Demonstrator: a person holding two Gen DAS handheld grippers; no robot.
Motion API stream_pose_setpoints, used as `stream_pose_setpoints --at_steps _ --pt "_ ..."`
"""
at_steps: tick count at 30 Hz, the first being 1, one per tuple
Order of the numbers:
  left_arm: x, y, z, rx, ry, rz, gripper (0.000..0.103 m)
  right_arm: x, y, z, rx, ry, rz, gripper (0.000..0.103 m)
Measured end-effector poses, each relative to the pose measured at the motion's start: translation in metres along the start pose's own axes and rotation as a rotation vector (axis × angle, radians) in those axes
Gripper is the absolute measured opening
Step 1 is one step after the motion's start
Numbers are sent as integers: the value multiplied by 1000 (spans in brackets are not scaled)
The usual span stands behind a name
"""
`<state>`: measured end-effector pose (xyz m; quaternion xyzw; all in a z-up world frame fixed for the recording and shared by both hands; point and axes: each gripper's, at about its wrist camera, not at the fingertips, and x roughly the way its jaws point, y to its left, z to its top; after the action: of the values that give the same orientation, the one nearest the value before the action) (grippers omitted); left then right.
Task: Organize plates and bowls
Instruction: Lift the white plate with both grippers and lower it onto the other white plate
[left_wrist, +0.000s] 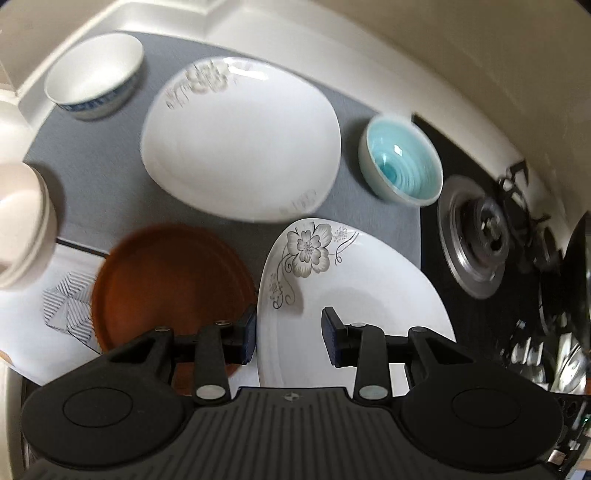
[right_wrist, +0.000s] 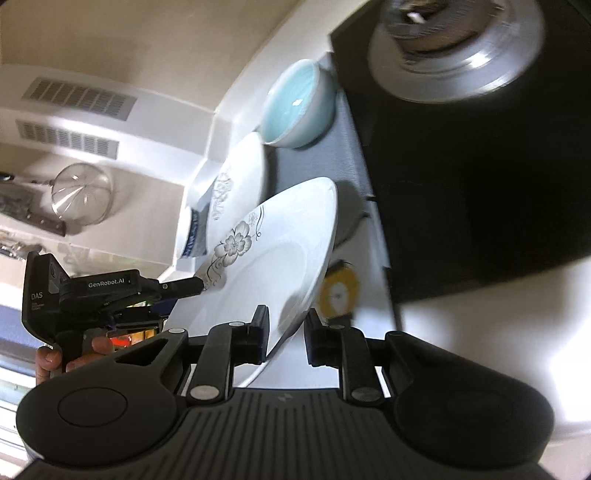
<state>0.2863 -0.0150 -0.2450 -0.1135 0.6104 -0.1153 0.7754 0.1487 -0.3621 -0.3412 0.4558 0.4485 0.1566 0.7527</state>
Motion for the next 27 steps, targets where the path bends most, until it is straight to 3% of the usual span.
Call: stream_pose_setpoints --at_steps 8,17,27 --pt "-15 39 36 -39 -25 -64 37 31 49 14 -30 -50 -28 22" --pt "2 92 89 -82 1 -95 37 93 81 39 -68 -49 -99 21" --pt "26 125 139 -91 14 -126 37 145 99 60 -85 -43 -207 21"
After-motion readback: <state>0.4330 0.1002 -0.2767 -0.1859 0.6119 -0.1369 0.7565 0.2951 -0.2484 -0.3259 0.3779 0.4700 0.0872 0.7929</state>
